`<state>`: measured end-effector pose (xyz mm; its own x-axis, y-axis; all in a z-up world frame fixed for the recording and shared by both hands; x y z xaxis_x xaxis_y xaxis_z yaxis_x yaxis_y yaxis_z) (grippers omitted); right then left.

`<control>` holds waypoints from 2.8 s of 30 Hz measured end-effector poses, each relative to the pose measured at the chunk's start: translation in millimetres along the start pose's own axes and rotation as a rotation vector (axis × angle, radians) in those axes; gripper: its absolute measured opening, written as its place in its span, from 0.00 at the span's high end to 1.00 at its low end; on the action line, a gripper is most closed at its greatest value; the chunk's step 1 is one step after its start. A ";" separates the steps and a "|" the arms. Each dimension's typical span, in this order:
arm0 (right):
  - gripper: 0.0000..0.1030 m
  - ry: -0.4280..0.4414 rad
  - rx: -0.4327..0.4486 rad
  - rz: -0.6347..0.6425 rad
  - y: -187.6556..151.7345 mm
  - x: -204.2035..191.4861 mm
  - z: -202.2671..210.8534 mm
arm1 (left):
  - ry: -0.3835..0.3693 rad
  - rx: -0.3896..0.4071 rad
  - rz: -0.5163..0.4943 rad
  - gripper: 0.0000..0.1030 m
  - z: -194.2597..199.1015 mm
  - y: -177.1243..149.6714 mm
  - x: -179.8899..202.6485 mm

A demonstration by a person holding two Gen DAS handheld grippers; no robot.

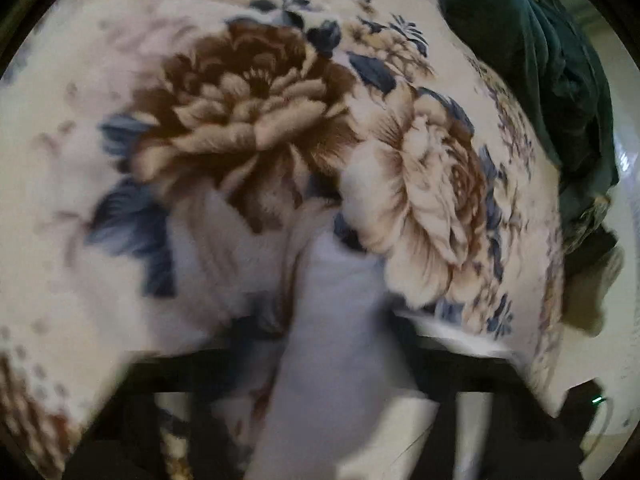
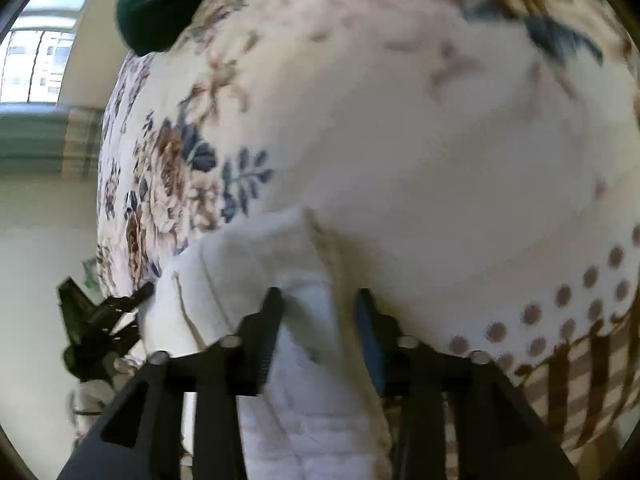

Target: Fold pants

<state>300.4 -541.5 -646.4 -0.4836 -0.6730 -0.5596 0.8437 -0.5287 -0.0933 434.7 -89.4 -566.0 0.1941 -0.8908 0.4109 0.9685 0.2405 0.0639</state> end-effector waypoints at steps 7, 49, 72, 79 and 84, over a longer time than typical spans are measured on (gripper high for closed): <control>0.51 -0.054 -0.037 -0.017 -5.8 10.5 0.7 | -0.071 -0.018 0.095 0.67 -3.8 -1.9 -17.2; 0.34 0.218 -0.215 -0.044 -109.7 11.5 -54.7 | 0.031 -0.068 -0.029 0.06 25.4 -130.6 -36.4; 0.51 0.155 -0.063 -0.139 -127.6 55.6 7.3 | -0.142 -0.112 -0.017 0.06 14.4 -107.0 -30.1; 0.34 0.095 0.066 -0.121 -91.9 57.3 50.9 | -0.140 -0.044 -0.043 0.06 30.8 -59.5 -13.7; 0.34 0.091 0.061 -0.075 -33.0 33.5 29.6 | -0.158 -0.043 -0.038 0.07 10.9 -5.0 -2.3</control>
<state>249.5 -562.0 -637.7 -0.5192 -0.5824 -0.6255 0.7889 -0.6082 -0.0885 427.8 -84.4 -557.3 0.1339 -0.8263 0.5471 0.9811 0.1882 0.0442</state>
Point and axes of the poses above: each gripper's, at about its wrist camera, not at the fingertips, and z roughly against the way its jaws point, x to its right, y to its top, the point moved 1 cm from there along -z, roughly the way its jaws point, and after that the axes turned 1 degree about -x, right-handed, at the moved point
